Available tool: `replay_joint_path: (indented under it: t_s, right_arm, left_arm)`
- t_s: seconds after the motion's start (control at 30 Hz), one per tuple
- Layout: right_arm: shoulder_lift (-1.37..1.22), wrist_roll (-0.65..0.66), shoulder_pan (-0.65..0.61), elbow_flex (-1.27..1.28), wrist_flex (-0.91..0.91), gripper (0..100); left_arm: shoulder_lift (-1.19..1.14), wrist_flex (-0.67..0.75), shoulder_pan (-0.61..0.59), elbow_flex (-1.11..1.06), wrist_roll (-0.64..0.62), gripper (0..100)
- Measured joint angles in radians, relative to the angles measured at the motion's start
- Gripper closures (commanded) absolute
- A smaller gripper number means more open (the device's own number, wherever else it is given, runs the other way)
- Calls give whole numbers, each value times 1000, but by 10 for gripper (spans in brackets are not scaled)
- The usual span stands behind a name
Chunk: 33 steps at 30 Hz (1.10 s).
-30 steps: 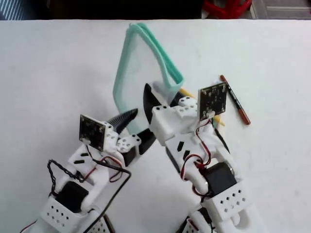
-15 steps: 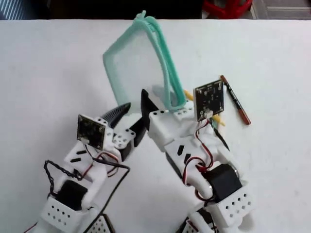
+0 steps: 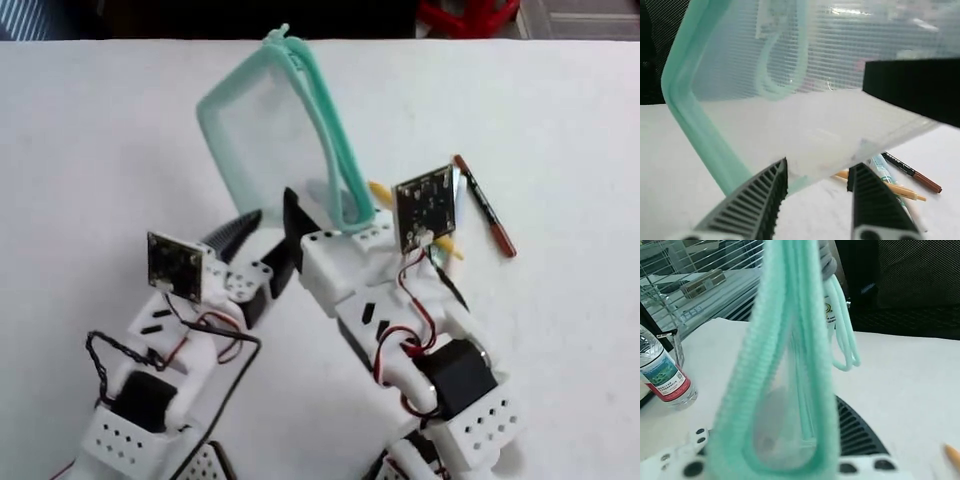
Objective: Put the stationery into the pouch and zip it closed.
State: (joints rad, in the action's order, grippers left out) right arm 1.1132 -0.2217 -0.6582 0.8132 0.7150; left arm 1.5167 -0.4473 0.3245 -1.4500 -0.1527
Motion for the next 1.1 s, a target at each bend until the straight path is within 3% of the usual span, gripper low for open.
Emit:
replay_joint_path:
  t_s: [0.4, 0.57, 0.8, 0.9, 1.03, 1.1]
  right_arm:
    - [2, 0, -11, 0, -5, 979]
    - [0, 0, -20, 3, 8, 979]
    - [0, 0, -23, 74, -28, 979]
    - [0, 0, -23, 86, -95, 979]
    - [-11, 0, -23, 92, -147, 979]
    - [-52, 0, -29, 92, -150, 979]
  left_arm:
    - [86, -48, -2, -2, 2, 797]
    - [253, -54, -14, -147, 201, 799]
    - [290, -18, -25, -249, 235, 952]
    - [290, -20, -25, -249, 253, 902]
    - [290, -6, -54, -249, 413, 754]
    - [290, -6, -71, -249, 385, 750]
